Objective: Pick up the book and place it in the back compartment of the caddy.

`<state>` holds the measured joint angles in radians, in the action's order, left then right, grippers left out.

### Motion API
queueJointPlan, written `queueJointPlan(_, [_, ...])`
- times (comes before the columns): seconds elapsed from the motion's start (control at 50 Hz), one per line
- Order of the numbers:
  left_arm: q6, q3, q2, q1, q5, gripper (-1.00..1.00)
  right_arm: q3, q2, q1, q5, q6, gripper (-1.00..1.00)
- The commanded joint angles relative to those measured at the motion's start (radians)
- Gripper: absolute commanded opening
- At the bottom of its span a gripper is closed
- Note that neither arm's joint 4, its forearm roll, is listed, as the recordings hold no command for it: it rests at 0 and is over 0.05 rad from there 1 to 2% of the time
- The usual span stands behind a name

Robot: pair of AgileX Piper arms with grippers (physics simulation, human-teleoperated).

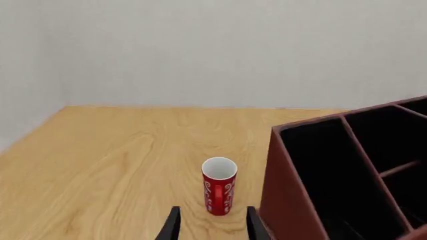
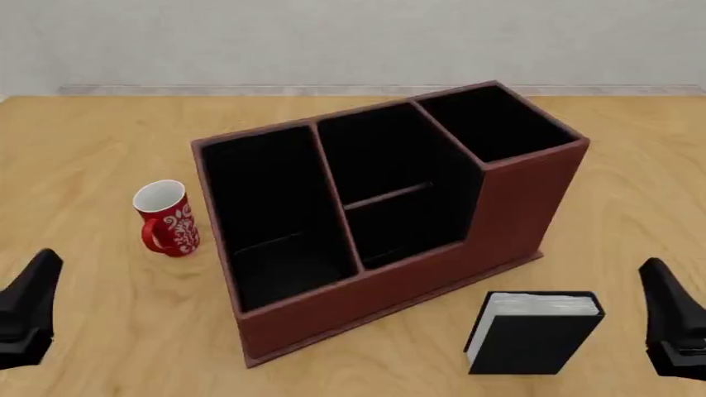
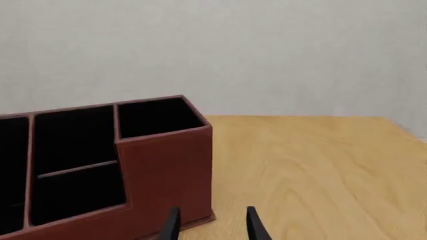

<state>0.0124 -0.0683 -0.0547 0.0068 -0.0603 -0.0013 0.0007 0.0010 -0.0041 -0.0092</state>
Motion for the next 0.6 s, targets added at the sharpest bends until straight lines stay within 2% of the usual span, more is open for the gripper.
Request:
queueJointPlan(0.02, [-0.01,-0.026,0.054,-0.015,0.003,1.0,-0.001,0.008,-0.001,0.001,0.013,1.0])
queueJointPlan(0.06, [-0.089,-0.072,0.055,-0.076,-0.038,1.0,-0.001,0.007,-0.001,0.0,0.009,1.0])
queueJointPlan(0.08, [-0.089,-0.073,0.055,-0.076,-0.038,1.0,-0.001,0.007,-0.001,0.001,0.009,1.0])
queueJointPlan(0.12, [-0.082,-0.123,0.055,-0.078,-0.077,1.0,-0.003,0.0,0.003,-0.012,-0.029,1.0])
queueJointPlan(0.16, [-0.1,-0.165,0.055,-0.105,-0.112,1.0,-0.002,0.0,0.002,-0.008,-0.02,1.0])
queueJointPlan(0.18, [-0.096,-0.197,0.055,-0.111,-0.143,1.0,-0.002,0.01,-0.002,0.004,0.021,1.0])
queueJointPlan(0.2, [-0.096,-0.197,0.055,-0.111,-0.143,1.0,-0.002,0.01,-0.002,0.004,0.021,1.0])
queueJointPlan(0.26, [-0.104,-0.225,0.055,-0.13,-0.167,1.0,-0.002,0.0,0.003,-0.013,-0.028,1.0])
queueJointPlan(0.3, [-0.025,-0.245,0.055,-0.125,-0.184,1.0,-0.002,0.001,0.001,-0.002,-0.005,1.0])
queueJointPlan(0.32, [-0.022,-0.327,0.054,-0.18,-0.257,1.0,-0.003,0.001,0.0,0.001,-0.001,1.0])
queueJointPlan(0.34, [-0.01,-0.348,0.054,-0.195,-0.274,1.0,-0.001,0.01,-0.001,0.001,0.016,1.0])
queueJointPlan(0.36, [-0.001,-0.362,0.054,-0.201,-0.289,1.0,-0.001,0.008,-0.001,0.0,0.009,1.0])
queueJointPlan(0.38, [-0.041,-0.411,0.029,-0.229,-0.32,1.0,-0.003,0.0,0.003,-0.011,-0.028,1.0])
queueJointPlan(0.42, [0.003,-0.437,0.014,-0.258,-0.327,1.0,-0.004,0.001,0.001,0.0,-0.006,1.0])
queueJointPlan(0.46, [-0.005,-0.458,0.005,-0.283,-0.335,1.0,-0.002,0.008,-0.001,0.001,0.01,1.0])
queueJointPlan(0.48, [-0.005,-0.458,0.005,-0.283,-0.335,1.0,-0.002,0.008,-0.001,0.001,0.01,1.0])
queueJointPlan(0.52, [0.003,-0.508,-0.017,-0.312,-0.358,1.0,-0.003,0.0,0.003,-0.011,-0.027,1.0])
queueJointPlan(0.54, [0.098,-0.536,-0.028,-0.317,-0.374,1.0,-0.003,0.0,0.002,-0.007,-0.018,1.0])
queueJointPlan(0.58, [0.07,-0.56,-0.048,-0.34,-0.38,1.0,-0.002,0.01,-0.001,0.001,0.014,1.0])
queueJointPlan(0.6, [0.053,-0.562,-0.063,-0.359,-0.377,1.0,-0.003,0.006,0.0,0.002,0.007,1.0])
